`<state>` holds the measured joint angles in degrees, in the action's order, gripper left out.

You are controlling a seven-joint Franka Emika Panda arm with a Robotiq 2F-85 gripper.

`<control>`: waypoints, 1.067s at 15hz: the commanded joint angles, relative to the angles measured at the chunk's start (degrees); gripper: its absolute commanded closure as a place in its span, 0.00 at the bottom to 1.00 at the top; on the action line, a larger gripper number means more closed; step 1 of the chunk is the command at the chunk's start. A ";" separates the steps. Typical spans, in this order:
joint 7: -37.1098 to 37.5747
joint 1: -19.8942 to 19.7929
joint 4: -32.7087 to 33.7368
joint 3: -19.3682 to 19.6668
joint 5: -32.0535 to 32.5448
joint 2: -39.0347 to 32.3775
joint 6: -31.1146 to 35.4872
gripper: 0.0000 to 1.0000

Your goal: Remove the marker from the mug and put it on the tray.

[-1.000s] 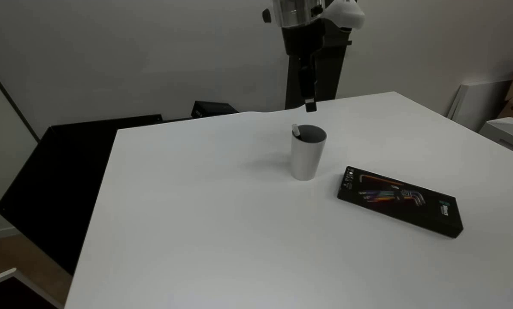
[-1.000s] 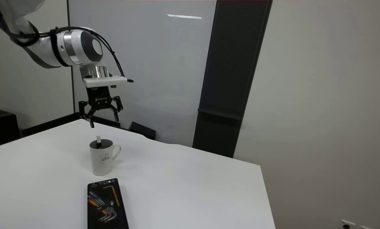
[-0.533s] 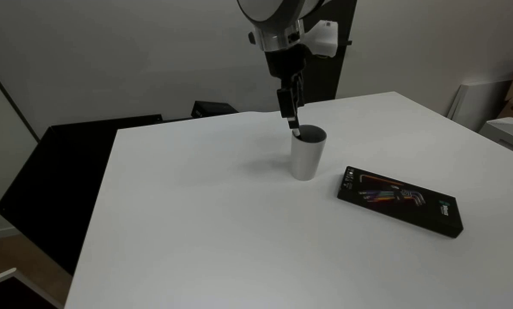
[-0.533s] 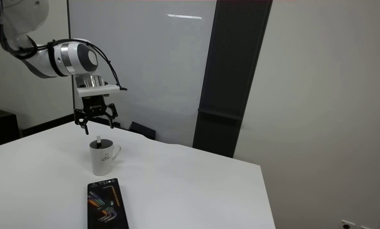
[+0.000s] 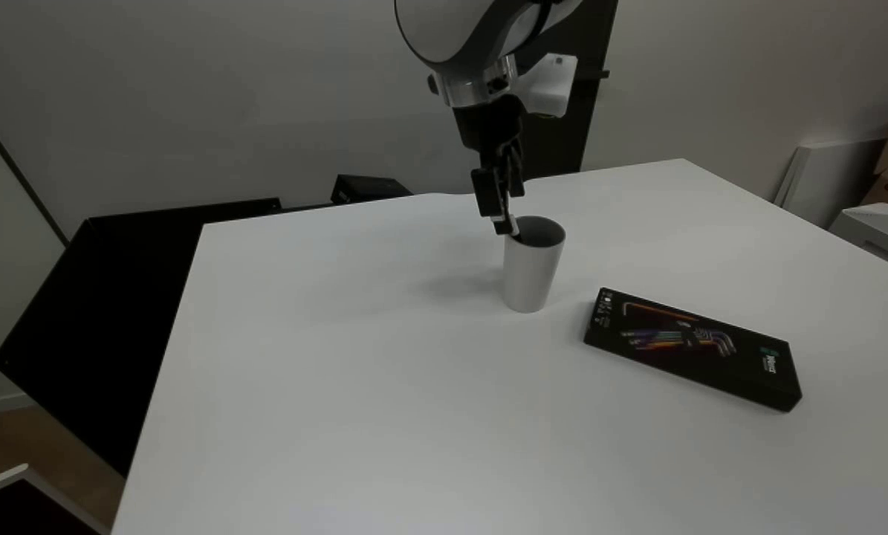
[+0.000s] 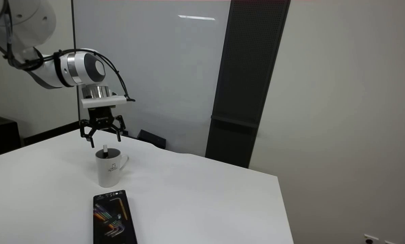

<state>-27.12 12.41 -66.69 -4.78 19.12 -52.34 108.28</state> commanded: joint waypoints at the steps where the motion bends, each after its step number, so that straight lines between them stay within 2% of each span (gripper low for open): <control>1: 2.27 0.58 4.48 0.27 -0.48 -2.29 -2.65 0.00; 2: 2.29 0.63 4.84 0.29 -0.48 -2.50 -2.96 0.25; 4: 2.44 0.81 5.56 0.42 -0.33 -2.95 -3.53 0.31; 15: 2.69 1.16 9.56 0.55 -0.56 -5.35 -7.39 0.97; 16: 2.46 1.02 9.95 0.46 -0.76 -5.50 -7.89 0.93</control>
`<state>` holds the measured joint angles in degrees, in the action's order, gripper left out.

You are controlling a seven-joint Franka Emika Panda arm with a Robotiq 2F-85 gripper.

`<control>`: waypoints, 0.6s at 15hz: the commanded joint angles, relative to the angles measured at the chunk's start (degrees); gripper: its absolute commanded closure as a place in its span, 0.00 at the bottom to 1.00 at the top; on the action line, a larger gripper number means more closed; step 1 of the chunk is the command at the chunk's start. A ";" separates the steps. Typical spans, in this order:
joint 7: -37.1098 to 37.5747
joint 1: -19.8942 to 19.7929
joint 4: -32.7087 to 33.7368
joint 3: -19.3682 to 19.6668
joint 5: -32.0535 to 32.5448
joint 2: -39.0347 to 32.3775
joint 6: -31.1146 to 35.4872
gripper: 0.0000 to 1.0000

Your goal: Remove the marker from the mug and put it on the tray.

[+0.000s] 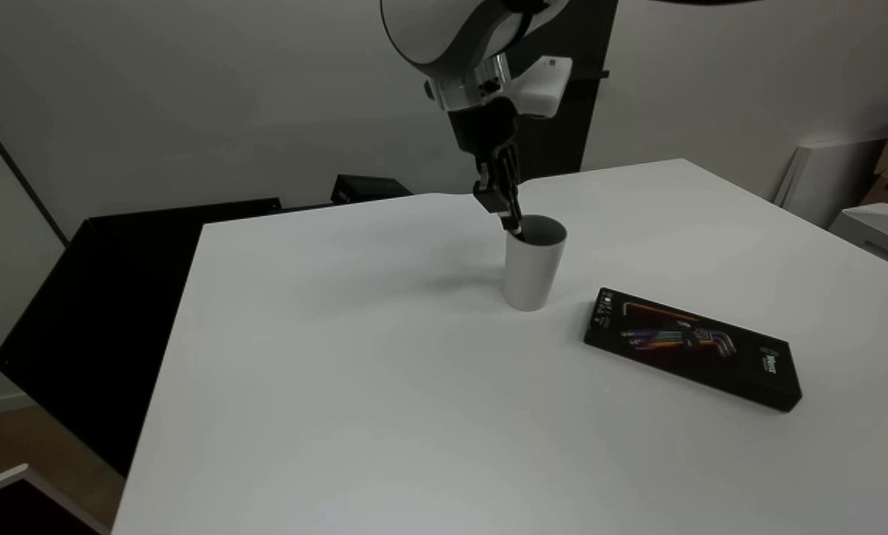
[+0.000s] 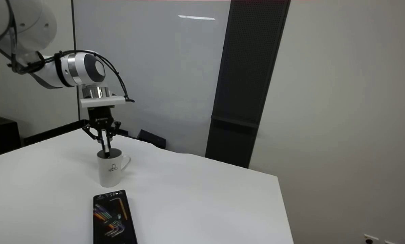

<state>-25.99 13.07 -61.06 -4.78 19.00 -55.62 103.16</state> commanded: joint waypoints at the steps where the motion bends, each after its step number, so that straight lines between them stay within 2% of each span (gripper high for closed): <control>1: 0.96 0.23 4.87 0.35 -0.84 -2.36 -3.50 0.93; 9: -0.45 0.49 12.62 1.04 -0.30 -1.75 -10.22 0.93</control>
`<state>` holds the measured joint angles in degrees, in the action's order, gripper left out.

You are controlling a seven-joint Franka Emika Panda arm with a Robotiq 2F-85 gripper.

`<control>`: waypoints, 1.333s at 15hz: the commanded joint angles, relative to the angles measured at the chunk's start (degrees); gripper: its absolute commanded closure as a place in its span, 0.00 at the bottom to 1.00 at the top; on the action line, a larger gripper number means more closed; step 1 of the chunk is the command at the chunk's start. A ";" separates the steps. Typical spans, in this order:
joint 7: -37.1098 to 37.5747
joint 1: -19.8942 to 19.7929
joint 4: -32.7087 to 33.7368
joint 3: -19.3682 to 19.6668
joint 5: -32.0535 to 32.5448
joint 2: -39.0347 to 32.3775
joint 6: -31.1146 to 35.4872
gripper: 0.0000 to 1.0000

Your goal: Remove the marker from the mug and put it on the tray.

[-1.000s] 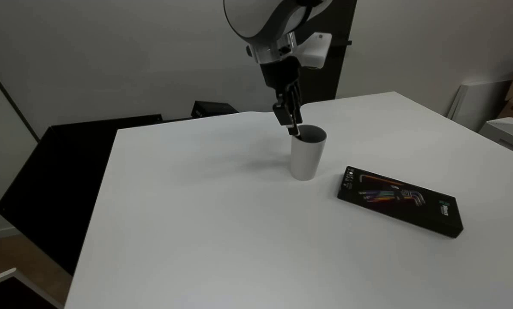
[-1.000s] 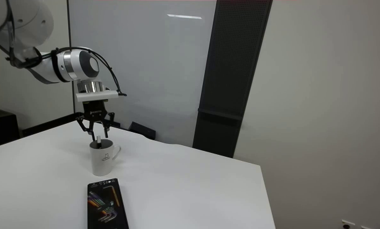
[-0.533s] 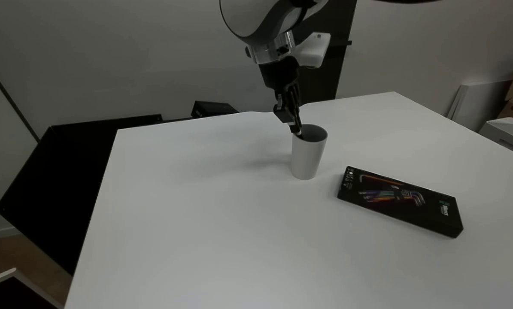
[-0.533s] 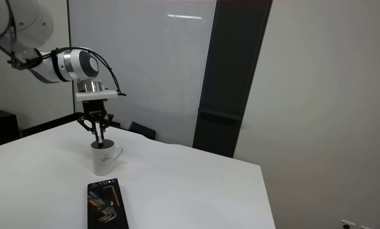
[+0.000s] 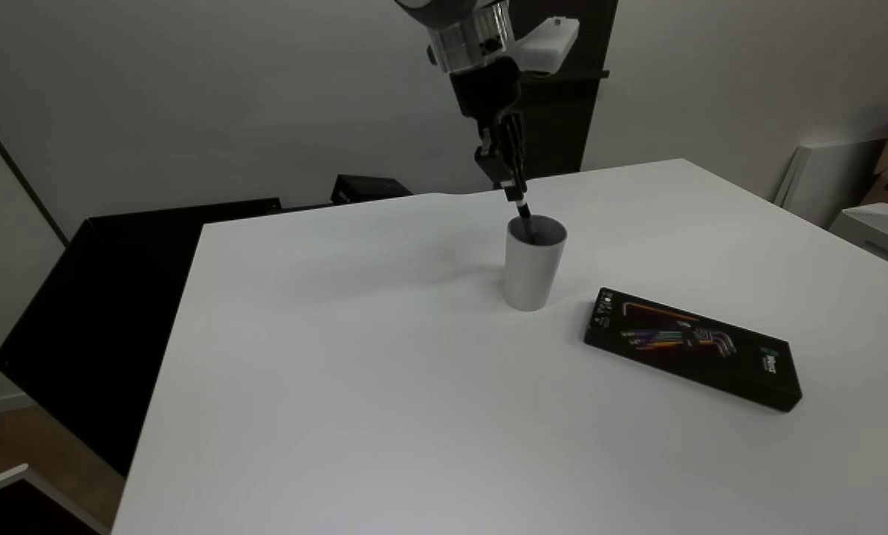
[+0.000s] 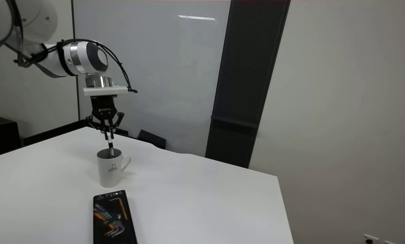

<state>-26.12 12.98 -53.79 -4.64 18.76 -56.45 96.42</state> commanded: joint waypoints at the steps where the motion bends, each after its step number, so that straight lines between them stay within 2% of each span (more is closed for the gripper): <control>1: -0.44 0.72 6.34 1.14 0.22 -0.89 -4.17 0.93; 12: -4.48 -0.37 11.12 1.65 0.72 3.10 -12.40 0.93; 20: -9.34 -2.78 8.42 2.68 1.21 4.99 -21.95 0.93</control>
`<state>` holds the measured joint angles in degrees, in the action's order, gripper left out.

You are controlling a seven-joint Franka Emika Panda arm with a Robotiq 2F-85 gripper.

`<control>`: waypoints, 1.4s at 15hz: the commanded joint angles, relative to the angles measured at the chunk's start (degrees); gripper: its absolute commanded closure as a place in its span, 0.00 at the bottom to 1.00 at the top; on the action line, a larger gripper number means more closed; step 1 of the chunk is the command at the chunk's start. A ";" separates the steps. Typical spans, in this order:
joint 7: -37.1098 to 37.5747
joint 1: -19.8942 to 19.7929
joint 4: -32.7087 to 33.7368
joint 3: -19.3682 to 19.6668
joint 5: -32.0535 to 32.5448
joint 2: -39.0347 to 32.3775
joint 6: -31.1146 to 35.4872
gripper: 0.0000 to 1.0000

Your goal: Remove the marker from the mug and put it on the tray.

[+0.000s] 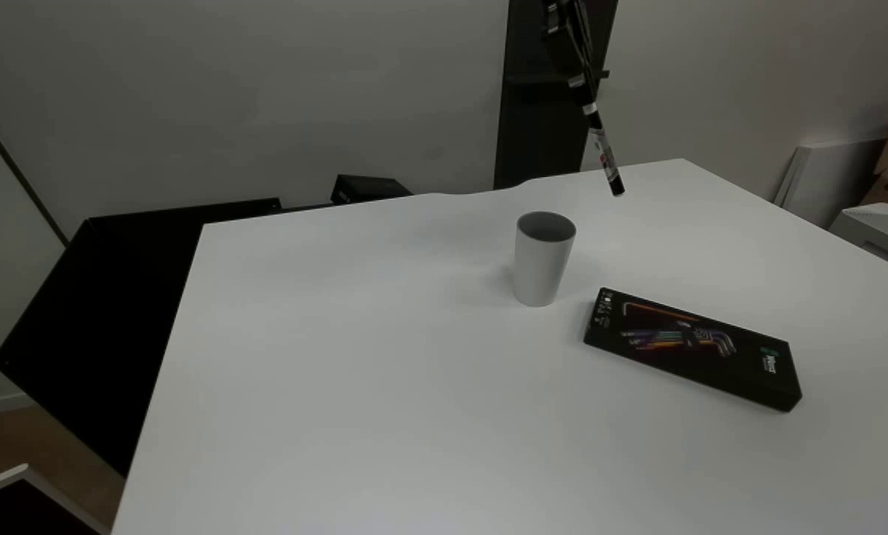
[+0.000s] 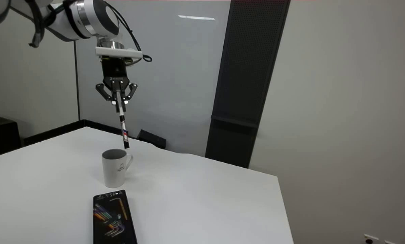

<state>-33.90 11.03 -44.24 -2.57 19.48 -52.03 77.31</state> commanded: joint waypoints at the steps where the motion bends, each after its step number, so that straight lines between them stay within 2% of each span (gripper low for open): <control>1: -1.98 -1.32 -1.70 0.64 0.28 0.59 -3.12 0.93; 9: -3.61 -4.33 -9.56 0.06 -0.77 1.14 -0.10 0.93; 21: -2.54 -5.31 -24.30 -1.41 -1.35 2.87 5.31 0.93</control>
<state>-37.30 6.66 -62.92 -2.77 18.80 -52.12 81.19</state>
